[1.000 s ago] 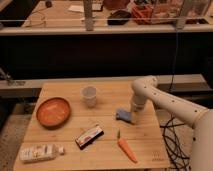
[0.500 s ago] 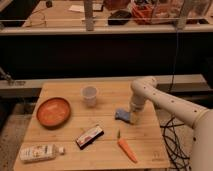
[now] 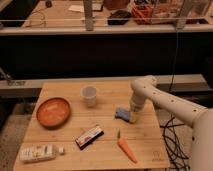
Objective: Wipe the white sponge on the table
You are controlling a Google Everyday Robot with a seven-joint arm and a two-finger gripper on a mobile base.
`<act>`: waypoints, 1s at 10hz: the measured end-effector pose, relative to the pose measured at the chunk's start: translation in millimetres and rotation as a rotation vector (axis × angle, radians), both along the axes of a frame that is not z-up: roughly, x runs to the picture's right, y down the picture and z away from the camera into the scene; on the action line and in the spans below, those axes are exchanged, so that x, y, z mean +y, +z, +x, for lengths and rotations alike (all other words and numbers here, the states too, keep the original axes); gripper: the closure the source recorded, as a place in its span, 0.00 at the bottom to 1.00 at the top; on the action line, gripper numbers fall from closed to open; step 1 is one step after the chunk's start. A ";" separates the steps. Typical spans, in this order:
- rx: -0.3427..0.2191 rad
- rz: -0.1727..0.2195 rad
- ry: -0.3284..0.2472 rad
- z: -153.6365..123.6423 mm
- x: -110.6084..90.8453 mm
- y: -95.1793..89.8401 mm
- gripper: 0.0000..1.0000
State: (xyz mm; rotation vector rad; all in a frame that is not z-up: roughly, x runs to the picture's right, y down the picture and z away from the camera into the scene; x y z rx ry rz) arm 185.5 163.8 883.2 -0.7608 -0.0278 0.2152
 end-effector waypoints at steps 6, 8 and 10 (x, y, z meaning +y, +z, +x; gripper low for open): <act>0.028 0.006 0.034 -2.0 -1.8 -1.2 1.00; 0.043 0.003 0.045 -0.2 -0.8 -2.8 1.00; 0.047 0.006 0.049 -3.9 -2.0 -2.1 1.00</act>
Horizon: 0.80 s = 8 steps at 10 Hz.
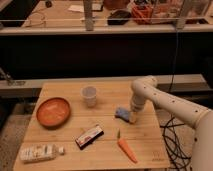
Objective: Wipe the white sponge on the table
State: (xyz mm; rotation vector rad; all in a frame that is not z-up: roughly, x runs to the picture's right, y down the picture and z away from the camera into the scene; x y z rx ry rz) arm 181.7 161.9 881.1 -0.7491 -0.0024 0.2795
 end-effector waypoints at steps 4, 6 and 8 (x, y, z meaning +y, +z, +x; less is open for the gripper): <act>0.024 0.000 0.023 -0.4 0.7 -1.0 1.00; 0.040 0.001 0.035 -2.5 1.1 -0.6 1.00; 0.057 0.002 0.051 -4.5 0.4 -0.6 1.00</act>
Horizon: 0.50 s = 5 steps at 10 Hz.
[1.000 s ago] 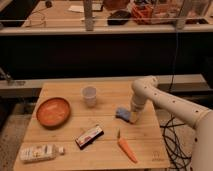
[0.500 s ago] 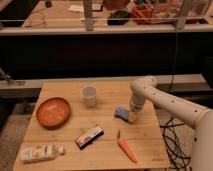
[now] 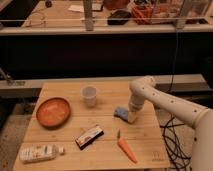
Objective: Wipe the white sponge on the table
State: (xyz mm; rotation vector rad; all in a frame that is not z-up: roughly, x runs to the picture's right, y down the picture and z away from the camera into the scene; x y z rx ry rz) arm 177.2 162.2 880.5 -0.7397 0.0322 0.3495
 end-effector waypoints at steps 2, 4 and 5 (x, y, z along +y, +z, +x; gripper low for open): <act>0.013 0.000 0.011 0.6 -0.8 -0.2 1.00; 0.024 0.003 0.021 0.3 -4.5 1.8 1.00; 0.031 0.003 0.029 0.5 -6.4 2.1 1.00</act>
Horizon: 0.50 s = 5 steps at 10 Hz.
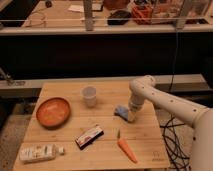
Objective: Wipe the white sponge on the table
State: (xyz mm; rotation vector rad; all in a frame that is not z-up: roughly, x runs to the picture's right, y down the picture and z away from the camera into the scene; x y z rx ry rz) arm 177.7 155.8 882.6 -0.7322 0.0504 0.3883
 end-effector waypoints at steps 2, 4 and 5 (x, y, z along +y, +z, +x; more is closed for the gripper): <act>0.018 -0.003 0.014 3.6 -1.4 -0.7 1.00; 0.025 -0.002 0.020 1.8 -3.8 -0.8 1.00; 0.033 -0.003 0.026 1.2 -3.9 -1.6 1.00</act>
